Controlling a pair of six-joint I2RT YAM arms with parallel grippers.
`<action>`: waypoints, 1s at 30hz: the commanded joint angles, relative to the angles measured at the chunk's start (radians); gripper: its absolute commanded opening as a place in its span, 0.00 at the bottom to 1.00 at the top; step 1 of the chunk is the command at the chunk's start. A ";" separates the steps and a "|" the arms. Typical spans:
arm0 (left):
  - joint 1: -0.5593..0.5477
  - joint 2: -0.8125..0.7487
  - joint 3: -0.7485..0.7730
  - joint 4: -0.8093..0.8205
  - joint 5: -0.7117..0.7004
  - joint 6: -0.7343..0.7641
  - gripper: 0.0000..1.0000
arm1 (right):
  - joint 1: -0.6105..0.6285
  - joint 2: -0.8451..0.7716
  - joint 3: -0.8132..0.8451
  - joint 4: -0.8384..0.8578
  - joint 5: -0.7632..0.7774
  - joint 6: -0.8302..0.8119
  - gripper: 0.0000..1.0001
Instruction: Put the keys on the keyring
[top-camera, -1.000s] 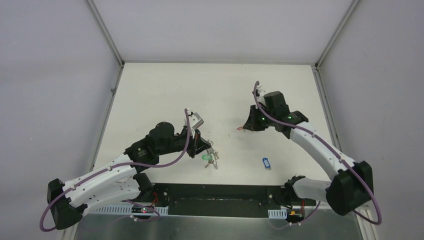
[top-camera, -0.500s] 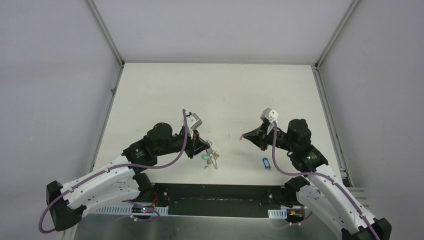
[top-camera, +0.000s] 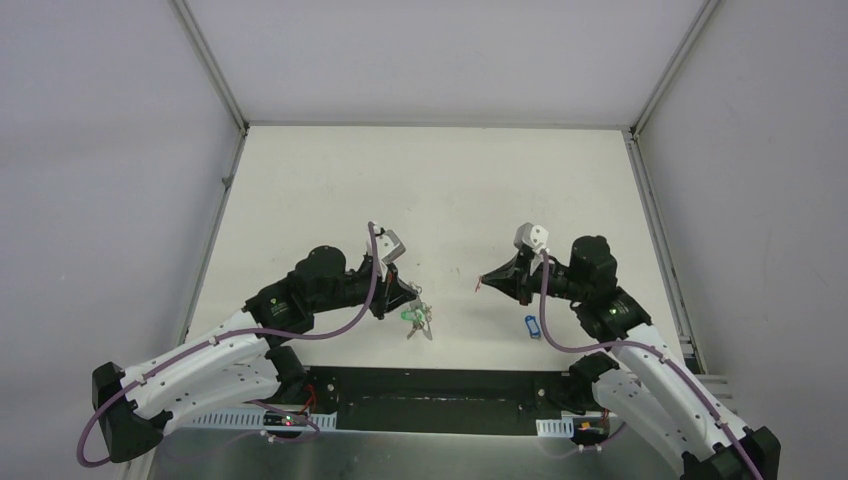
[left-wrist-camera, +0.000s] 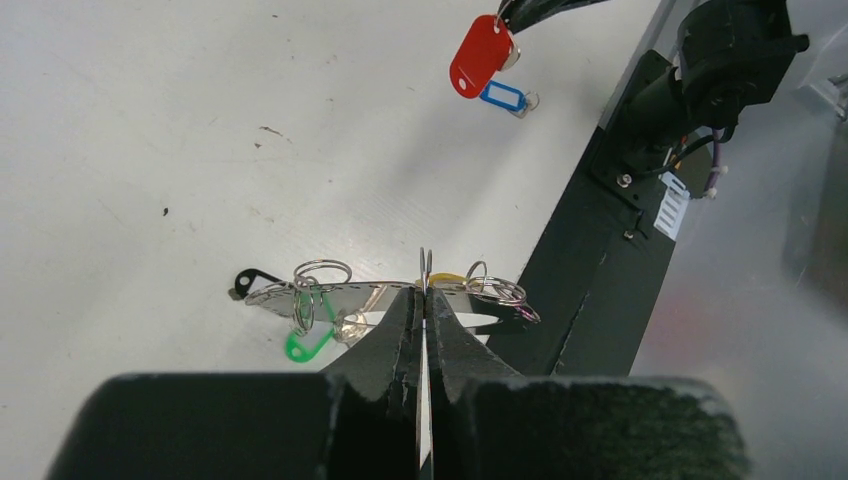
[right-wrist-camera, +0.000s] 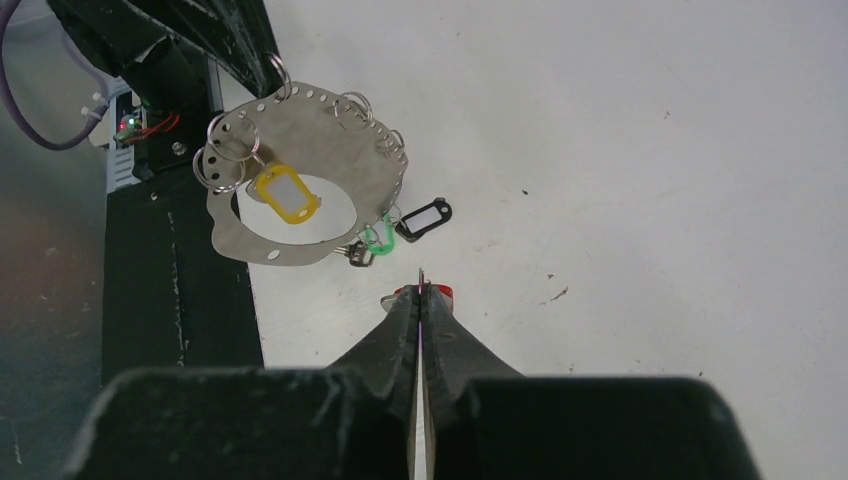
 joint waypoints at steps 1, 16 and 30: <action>-0.010 -0.022 0.042 -0.004 0.016 0.069 0.00 | -0.003 0.011 0.092 -0.016 0.069 0.108 0.00; -0.010 0.018 0.151 -0.147 0.036 0.330 0.00 | -0.004 0.111 0.217 -0.331 0.429 0.535 0.00; -0.009 0.021 0.201 -0.168 0.028 0.500 0.00 | -0.022 0.320 0.384 -0.552 0.481 0.527 0.00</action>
